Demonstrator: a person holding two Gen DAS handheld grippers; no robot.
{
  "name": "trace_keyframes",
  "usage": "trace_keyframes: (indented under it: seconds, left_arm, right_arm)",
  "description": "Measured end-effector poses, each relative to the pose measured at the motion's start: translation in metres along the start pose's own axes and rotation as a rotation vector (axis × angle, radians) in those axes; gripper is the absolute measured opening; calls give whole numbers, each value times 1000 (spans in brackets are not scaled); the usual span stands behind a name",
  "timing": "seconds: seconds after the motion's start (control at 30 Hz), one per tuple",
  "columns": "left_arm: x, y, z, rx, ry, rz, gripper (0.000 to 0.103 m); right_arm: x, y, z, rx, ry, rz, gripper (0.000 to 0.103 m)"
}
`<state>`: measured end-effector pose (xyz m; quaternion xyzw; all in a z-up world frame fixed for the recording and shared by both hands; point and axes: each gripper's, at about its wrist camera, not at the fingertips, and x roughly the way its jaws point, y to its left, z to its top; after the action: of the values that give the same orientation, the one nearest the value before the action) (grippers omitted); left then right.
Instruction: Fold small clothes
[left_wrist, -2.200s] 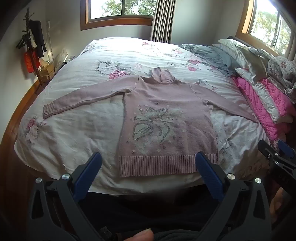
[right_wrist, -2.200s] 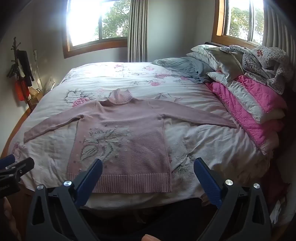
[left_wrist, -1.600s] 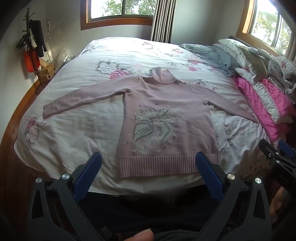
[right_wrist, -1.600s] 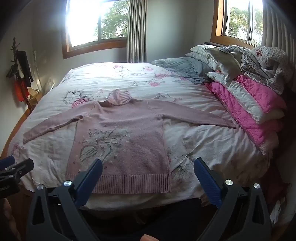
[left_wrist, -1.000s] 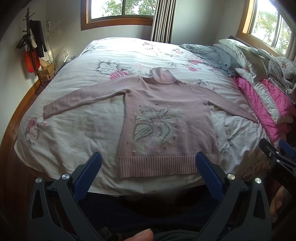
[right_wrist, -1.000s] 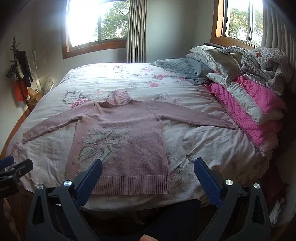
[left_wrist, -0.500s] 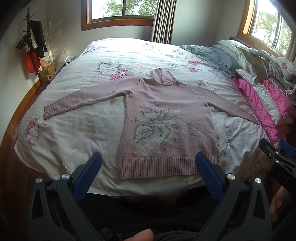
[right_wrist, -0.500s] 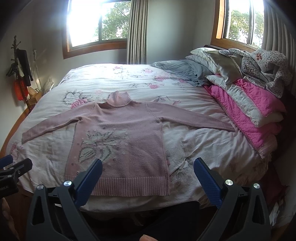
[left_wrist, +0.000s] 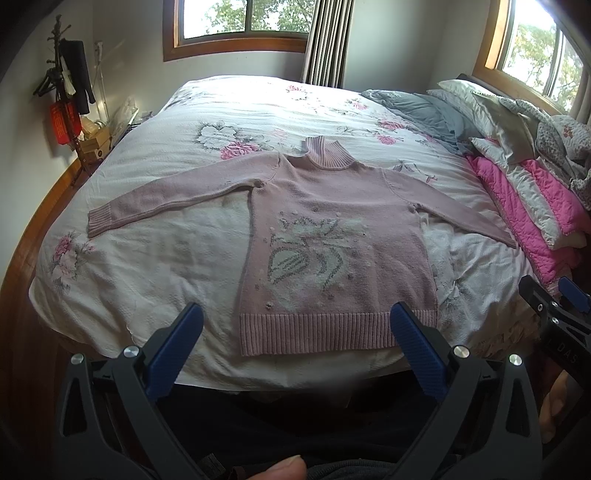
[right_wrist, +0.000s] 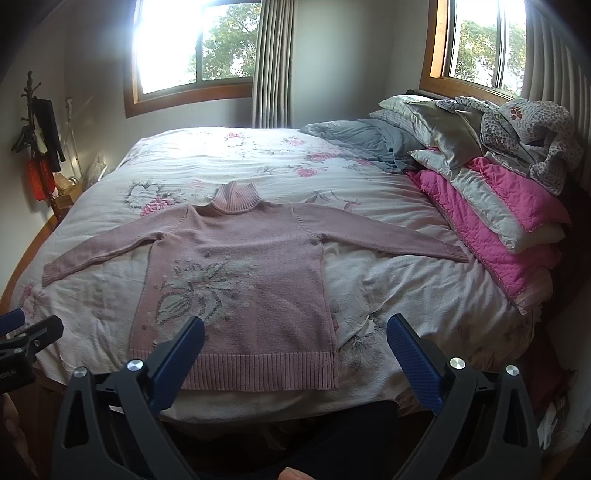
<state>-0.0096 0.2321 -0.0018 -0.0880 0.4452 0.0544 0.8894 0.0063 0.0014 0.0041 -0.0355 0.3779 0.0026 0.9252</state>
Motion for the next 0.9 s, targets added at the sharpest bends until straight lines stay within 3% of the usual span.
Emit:
trace_keyframes:
  seconds: [0.9]
  left_arm:
    - [5, 2, 0, 1, 9, 10, 100]
  right_arm:
    - [10, -3, -1, 5, 21, -3, 99]
